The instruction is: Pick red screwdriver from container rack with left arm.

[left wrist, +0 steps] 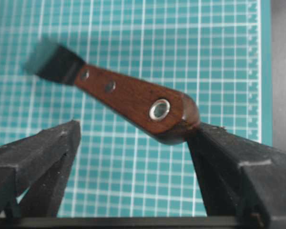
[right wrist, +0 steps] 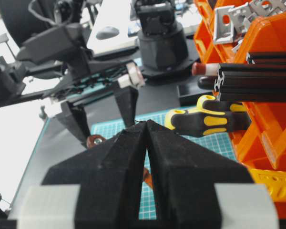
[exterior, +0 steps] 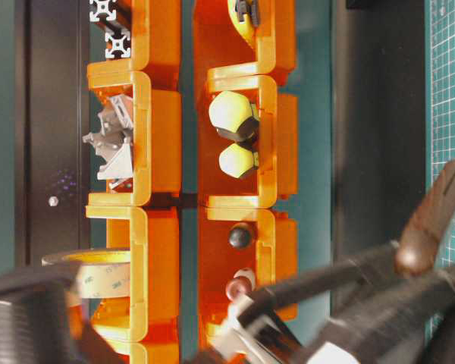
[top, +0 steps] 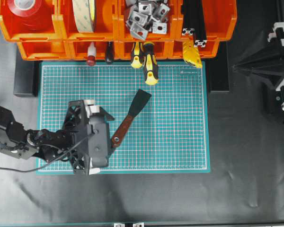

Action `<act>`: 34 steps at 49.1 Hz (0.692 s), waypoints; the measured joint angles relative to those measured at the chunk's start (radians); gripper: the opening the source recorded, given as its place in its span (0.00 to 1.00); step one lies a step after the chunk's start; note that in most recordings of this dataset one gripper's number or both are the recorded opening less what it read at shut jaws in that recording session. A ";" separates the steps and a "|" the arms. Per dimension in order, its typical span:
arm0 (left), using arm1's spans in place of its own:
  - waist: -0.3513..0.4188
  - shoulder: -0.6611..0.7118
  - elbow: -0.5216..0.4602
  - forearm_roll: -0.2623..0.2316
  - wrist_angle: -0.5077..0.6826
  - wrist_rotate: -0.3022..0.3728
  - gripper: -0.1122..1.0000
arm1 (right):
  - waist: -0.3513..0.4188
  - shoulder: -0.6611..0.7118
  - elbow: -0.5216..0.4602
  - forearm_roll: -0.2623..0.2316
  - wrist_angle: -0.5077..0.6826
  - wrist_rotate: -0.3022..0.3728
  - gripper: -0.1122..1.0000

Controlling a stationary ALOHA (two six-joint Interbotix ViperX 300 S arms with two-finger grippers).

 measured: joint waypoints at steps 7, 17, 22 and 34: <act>0.006 -0.012 0.040 0.000 0.003 -0.046 0.84 | 0.002 0.000 0.000 -0.002 0.000 0.000 0.10; 0.009 -0.043 0.051 0.000 -0.008 -0.187 0.84 | 0.000 0.000 0.000 -0.002 0.000 0.000 0.10; 0.003 -0.051 0.054 -0.002 -0.009 -0.279 0.84 | 0.002 0.000 -0.002 -0.002 0.000 0.000 0.10; -0.031 -0.140 0.104 -0.002 -0.011 -0.334 0.84 | 0.000 -0.002 -0.002 -0.002 0.000 0.000 0.10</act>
